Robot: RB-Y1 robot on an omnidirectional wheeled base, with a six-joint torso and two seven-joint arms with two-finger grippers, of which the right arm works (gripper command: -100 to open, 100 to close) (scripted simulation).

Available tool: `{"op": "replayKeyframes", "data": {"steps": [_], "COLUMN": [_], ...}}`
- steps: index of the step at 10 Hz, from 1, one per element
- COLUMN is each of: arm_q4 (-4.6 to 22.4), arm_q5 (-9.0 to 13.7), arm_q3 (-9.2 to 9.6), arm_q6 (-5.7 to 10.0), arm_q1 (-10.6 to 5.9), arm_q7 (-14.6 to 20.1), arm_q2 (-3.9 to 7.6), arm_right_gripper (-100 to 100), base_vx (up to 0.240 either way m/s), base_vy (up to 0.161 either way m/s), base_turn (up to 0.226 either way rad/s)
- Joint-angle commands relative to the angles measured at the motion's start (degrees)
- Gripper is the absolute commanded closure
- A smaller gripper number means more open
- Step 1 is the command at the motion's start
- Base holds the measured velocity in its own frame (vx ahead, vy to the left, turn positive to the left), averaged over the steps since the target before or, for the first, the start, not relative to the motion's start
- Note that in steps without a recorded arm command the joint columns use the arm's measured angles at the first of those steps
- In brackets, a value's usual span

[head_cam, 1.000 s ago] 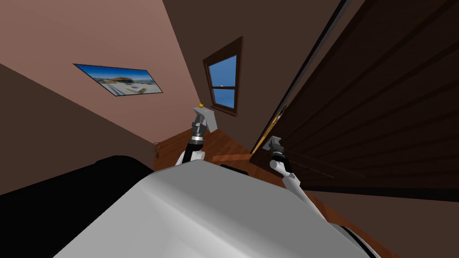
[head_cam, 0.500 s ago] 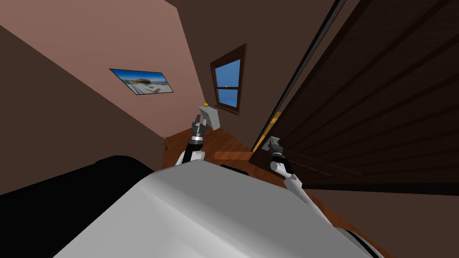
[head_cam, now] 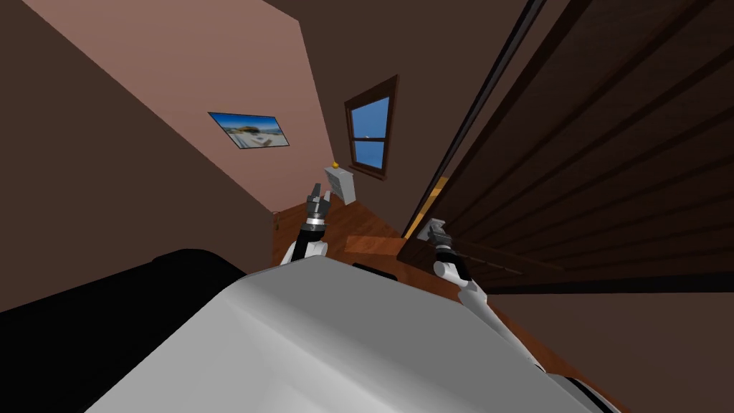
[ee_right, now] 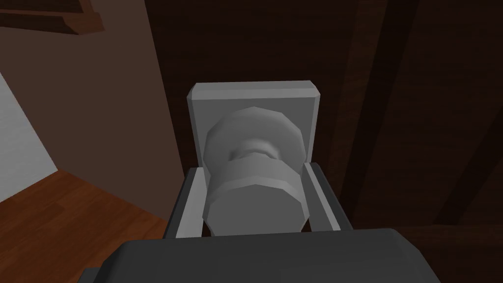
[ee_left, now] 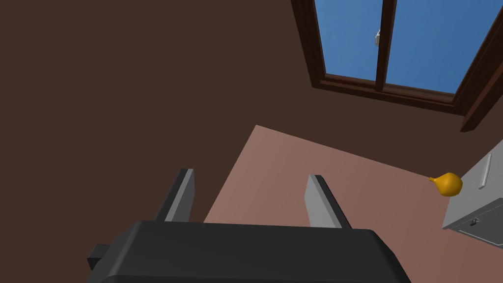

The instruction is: Pull the door open

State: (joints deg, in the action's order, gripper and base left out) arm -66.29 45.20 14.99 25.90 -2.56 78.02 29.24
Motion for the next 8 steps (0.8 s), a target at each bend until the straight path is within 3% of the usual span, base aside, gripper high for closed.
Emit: {"op": "replayKeyframes", "data": {"steps": [1, 2, 3, 8], "arm_q4": [-0.9, -1.3, -1.1, -4.1], "arm_q5": [-0.2, -0.3, -0.2, -0.1], "arm_q3": [1.38, 2.07, 1.49, 5.18], "arm_q6": [0.43, 0.64, 0.32, 2.41], "arm_q1": [0.47, 0.72, 0.61, 3.22], "arm_q7": [1.3, 1.9, 1.2, 4.2], "arm_q2": [1.03, 1.61, 1.16, 5.07], "arm_right_gripper": [100, 100, 100, 100], "base_vx": [-0.213, -0.257, -0.119, -0.215], "base_vy": [-0.099, -0.086, -0.034, -0.085], "base_turn": [0.094, 0.112, 0.037, 0.130]}}
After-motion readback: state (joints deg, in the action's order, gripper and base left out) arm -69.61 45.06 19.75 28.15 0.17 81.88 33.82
